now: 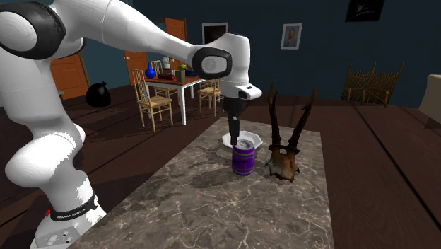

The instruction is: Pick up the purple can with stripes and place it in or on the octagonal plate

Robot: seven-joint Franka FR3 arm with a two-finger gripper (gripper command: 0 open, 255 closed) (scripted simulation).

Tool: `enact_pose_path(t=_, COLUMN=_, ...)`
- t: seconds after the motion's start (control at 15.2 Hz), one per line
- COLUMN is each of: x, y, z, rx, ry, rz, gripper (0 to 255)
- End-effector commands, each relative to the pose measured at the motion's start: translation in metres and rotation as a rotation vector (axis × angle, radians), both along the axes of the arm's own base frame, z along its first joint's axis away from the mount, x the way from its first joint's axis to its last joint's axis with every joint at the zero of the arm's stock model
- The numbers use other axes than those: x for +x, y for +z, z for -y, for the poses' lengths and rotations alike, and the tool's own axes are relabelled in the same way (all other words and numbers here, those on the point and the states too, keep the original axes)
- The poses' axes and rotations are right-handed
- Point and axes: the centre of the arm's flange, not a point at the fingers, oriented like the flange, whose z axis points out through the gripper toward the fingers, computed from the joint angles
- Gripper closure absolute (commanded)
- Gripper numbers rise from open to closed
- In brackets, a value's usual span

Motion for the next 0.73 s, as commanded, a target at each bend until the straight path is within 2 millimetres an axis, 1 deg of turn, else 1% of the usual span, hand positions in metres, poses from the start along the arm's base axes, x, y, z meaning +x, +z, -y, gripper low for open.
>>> enact_pose_path(t=0.0, x=0.018, y=-0.011, z=0.006, rx=-0.007, ry=-0.016, rz=-0.008, gripper=0)
enact_pose_path(t=0.46, x=0.017, y=-0.047, z=0.006, rx=-0.007, ry=-0.016, rz=-0.008, gripper=0)
enact_pose_path(t=0.53, x=0.017, y=-0.051, z=0.006, rx=-0.007, ry=-0.016, rz=-0.008, gripper=0)
enact_pose_path(t=0.66, x=0.017, y=-0.051, z=0.006, rx=-0.007, ry=-0.016, rz=-0.008, gripper=0)
